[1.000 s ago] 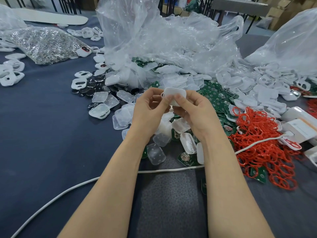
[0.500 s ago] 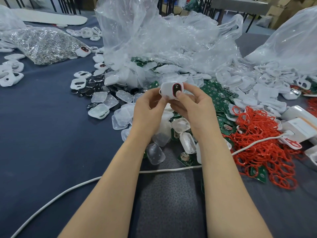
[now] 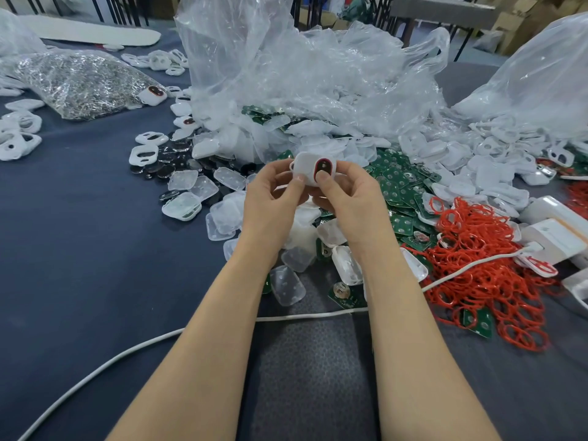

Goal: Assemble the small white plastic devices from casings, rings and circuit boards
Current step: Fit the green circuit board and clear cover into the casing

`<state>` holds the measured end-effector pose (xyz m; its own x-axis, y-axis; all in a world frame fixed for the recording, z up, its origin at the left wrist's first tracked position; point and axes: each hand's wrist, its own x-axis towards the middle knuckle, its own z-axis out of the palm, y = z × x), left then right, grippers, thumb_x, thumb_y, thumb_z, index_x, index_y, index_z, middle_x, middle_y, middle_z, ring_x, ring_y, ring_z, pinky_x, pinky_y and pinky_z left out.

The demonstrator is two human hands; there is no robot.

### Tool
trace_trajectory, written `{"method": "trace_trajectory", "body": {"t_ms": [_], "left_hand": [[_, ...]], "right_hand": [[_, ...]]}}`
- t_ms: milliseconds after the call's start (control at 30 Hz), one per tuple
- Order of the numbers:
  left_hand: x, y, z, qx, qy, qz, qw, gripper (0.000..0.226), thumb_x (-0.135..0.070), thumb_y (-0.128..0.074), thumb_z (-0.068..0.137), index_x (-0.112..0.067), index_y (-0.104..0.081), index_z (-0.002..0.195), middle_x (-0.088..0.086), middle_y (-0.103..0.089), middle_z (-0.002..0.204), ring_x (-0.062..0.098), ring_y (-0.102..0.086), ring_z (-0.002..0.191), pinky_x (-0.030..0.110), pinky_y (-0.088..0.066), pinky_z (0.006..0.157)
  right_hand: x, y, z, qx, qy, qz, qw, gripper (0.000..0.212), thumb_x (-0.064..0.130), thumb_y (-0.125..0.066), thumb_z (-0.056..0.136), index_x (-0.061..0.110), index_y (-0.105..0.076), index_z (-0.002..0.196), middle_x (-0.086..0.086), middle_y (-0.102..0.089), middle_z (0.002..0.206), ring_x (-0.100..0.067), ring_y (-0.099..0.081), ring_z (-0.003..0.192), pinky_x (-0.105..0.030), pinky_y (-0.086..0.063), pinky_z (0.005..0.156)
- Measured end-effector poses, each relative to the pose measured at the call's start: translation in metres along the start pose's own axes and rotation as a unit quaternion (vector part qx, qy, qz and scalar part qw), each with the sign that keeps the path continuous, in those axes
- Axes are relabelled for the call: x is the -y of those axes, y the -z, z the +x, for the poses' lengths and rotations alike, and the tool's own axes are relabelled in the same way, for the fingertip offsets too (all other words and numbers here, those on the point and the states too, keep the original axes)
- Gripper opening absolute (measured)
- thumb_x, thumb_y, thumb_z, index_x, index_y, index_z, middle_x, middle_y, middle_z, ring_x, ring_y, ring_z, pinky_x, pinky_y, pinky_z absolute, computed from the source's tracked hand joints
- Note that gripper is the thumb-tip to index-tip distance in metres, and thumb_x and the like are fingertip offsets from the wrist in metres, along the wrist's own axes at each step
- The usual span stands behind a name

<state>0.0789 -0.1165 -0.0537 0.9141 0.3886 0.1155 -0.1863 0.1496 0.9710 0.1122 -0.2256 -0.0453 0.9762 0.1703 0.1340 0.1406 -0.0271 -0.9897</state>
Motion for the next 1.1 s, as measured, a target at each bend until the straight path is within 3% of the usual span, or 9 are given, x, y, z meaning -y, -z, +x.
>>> {"method": "trace_trajectory", "body": {"t_ms": [167,333,500,633,767,900,1000,1100], "left_hand": [[0.002,-0.001,0.000,0.004,-0.004,0.006,1.000,0.003,-0.016,-0.062,0.093,-0.018,-0.061,0.094,0.004,-0.069,0.088,0.010,-0.067,0.075,0.015,-0.051,0.067],[0.003,0.001,0.001,-0.007,0.007,0.007,1.000,0.003,-0.018,-0.062,0.093,-0.021,-0.061,0.095,0.001,-0.068,0.086,0.009,-0.067,0.073,0.017,-0.052,0.066],[0.001,0.003,0.001,-0.002,-0.008,0.048,0.999,0.004,-0.015,-0.058,0.096,-0.019,-0.058,0.096,-0.003,-0.065,0.086,0.001,-0.064,0.064,0.012,-0.047,0.060],[0.002,0.000,0.001,-0.013,-0.013,0.039,0.999,0.008,-0.015,-0.056,0.096,-0.010,-0.057,0.103,0.006,-0.066,0.098,0.011,-0.066,0.079,0.012,-0.048,0.062],[0.002,-0.001,0.001,-0.009,-0.010,0.018,1.000,0.015,-0.018,-0.058,0.096,-0.009,-0.060,0.107,0.010,-0.069,0.102,0.016,-0.068,0.086,0.015,-0.052,0.068],[0.005,-0.001,0.003,-0.009,-0.007,0.044,0.999,0.010,-0.017,-0.056,0.097,-0.011,-0.057,0.105,0.003,-0.067,0.098,0.010,-0.068,0.084,0.020,-0.053,0.073],[0.007,-0.002,0.003,-0.003,-0.008,0.052,0.999,0.012,-0.017,-0.054,0.098,-0.010,-0.054,0.108,0.001,-0.065,0.099,0.012,-0.066,0.089,0.026,-0.054,0.083],[0.007,-0.003,0.003,0.010,-0.009,0.042,0.999,0.012,-0.013,-0.055,0.097,-0.008,-0.055,0.108,0.008,-0.065,0.102,0.018,-0.066,0.093,0.023,-0.055,0.080]], "right_hand": [[0.002,0.000,-0.001,-0.013,0.028,-0.051,0.998,0.007,0.012,-0.060,0.092,0.015,-0.061,0.099,-0.016,-0.066,0.091,-0.025,-0.059,0.077,-0.046,-0.052,0.080],[0.002,-0.001,-0.002,0.004,0.036,-0.058,0.998,0.009,0.016,-0.060,0.093,0.023,-0.062,0.099,-0.020,-0.068,0.097,-0.031,-0.060,0.081,-0.048,-0.052,0.083],[0.002,-0.003,-0.003,0.031,0.032,-0.041,0.998,0.023,0.016,-0.057,0.095,0.020,-0.062,0.117,-0.007,-0.064,0.092,-0.014,-0.061,0.083,-0.028,-0.055,0.077],[0.003,-0.006,-0.003,0.031,0.041,-0.042,0.998,0.034,0.010,-0.056,0.095,0.019,-0.056,0.128,0.010,-0.060,0.085,-0.004,-0.061,0.077,-0.022,-0.055,0.076],[0.005,-0.006,-0.003,0.014,0.047,-0.057,0.997,0.036,0.013,-0.057,0.095,0.016,-0.055,0.131,0.009,-0.061,0.088,-0.007,-0.062,0.081,-0.031,-0.056,0.084],[0.007,-0.008,-0.005,0.008,0.053,-0.073,0.996,0.032,0.014,-0.057,0.094,0.016,-0.058,0.127,0.010,-0.062,0.090,-0.008,-0.063,0.084,-0.036,-0.055,0.088],[0.006,-0.010,-0.006,-0.008,0.041,-0.067,0.997,0.028,0.020,-0.058,0.095,0.014,-0.060,0.122,-0.004,-0.066,0.095,-0.022,-0.065,0.091,-0.042,-0.053,0.089],[0.004,-0.007,-0.004,-0.019,0.031,-0.053,0.998,0.015,0.020,-0.058,0.095,0.018,-0.062,0.108,-0.011,-0.063,0.093,-0.029,-0.064,0.087,-0.048,-0.053,0.087]]}}
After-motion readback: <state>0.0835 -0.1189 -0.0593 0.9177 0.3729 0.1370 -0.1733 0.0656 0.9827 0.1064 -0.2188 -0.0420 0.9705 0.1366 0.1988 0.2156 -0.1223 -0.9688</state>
